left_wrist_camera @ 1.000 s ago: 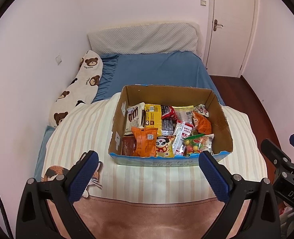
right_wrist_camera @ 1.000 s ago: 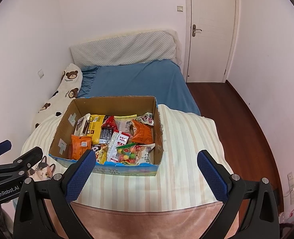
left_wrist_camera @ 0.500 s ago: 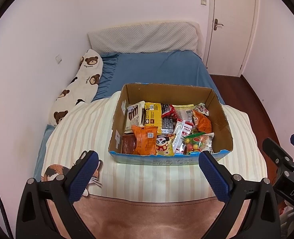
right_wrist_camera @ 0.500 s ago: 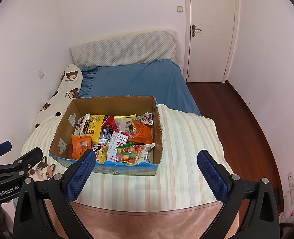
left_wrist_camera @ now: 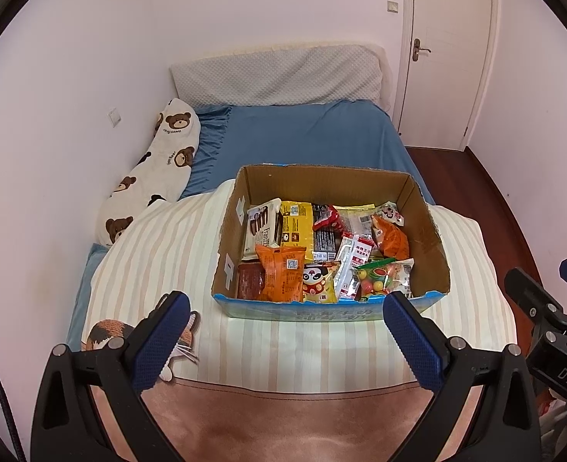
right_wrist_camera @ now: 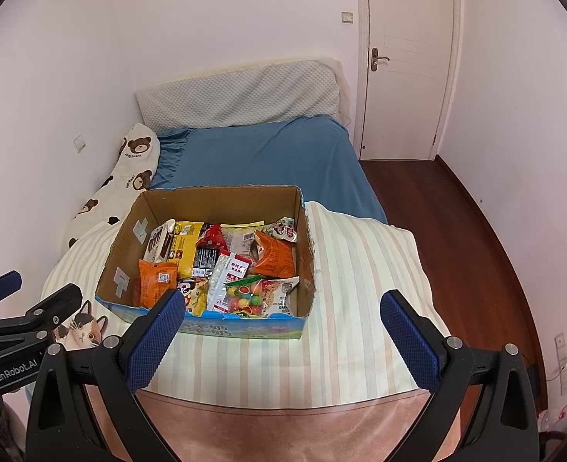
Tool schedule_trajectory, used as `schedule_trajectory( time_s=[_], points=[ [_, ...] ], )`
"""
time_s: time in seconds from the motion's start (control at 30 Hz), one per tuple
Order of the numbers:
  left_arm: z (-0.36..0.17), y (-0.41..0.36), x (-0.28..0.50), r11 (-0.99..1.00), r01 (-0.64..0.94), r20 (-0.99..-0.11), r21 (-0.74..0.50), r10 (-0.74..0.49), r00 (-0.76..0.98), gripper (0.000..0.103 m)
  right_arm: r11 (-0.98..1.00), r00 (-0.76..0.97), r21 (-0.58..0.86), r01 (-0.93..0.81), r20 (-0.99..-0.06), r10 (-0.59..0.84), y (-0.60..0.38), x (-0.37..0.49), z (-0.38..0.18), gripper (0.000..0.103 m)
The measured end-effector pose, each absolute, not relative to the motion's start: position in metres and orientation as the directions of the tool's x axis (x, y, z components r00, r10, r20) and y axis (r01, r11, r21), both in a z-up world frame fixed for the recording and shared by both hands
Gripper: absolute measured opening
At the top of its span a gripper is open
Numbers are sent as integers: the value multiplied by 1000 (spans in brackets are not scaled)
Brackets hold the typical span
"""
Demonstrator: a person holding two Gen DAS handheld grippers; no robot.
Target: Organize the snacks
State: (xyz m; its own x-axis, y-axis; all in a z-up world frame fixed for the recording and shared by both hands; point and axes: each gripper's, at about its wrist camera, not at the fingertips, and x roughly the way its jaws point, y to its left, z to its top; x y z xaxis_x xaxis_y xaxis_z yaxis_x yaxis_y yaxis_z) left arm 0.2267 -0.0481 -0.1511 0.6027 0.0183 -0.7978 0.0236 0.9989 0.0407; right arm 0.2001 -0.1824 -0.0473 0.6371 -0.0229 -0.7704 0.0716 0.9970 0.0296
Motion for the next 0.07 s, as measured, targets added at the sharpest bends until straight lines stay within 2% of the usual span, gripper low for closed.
schedule_trajectory(
  time_s=[0.07],
  points=[
    [-149, -48, 226, 999, 23, -797, 38, 16, 604, 103, 997, 639, 30, 72, -769, -24, -182, 199, -46, 103]
  ],
)
